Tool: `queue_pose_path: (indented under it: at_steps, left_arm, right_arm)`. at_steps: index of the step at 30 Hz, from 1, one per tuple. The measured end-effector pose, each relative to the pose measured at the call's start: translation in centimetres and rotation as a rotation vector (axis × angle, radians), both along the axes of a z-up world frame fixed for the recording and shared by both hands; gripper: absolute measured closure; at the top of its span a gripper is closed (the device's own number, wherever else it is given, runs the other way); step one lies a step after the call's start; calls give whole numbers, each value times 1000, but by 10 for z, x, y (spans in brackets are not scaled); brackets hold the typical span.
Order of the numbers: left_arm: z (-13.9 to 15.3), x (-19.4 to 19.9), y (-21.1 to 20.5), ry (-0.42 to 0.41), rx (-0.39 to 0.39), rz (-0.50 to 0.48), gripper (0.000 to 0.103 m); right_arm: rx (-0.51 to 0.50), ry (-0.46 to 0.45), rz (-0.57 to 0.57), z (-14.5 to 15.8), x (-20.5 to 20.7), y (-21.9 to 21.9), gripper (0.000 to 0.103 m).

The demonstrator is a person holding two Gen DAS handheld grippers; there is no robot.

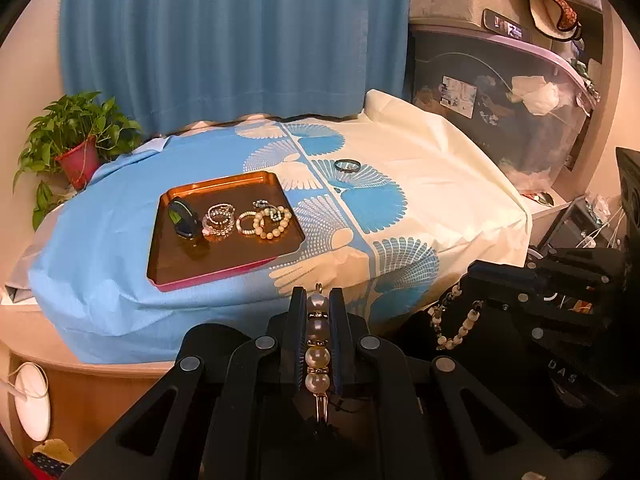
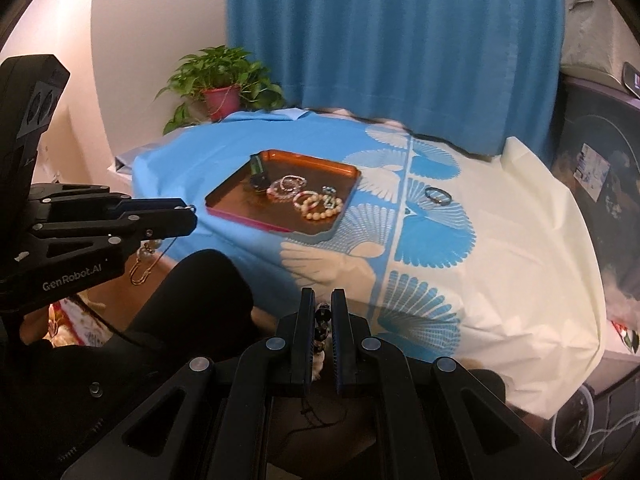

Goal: Organize jewelry
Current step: 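Carry the pearl bar and black-white bracelet in both tools over the tray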

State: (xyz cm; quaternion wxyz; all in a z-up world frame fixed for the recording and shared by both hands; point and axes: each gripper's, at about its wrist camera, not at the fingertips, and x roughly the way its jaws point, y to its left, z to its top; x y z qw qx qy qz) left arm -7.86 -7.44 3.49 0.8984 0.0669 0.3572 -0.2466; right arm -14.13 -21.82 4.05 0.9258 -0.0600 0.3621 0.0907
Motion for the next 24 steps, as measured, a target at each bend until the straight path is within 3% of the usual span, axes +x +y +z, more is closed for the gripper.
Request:
queue_pose_path:
  at_steps: [24]
  left_arm:
    - [-21,27,8,72,-14,15,94]
  right_arm:
    - [-11,86,28,-20,25,24,95]
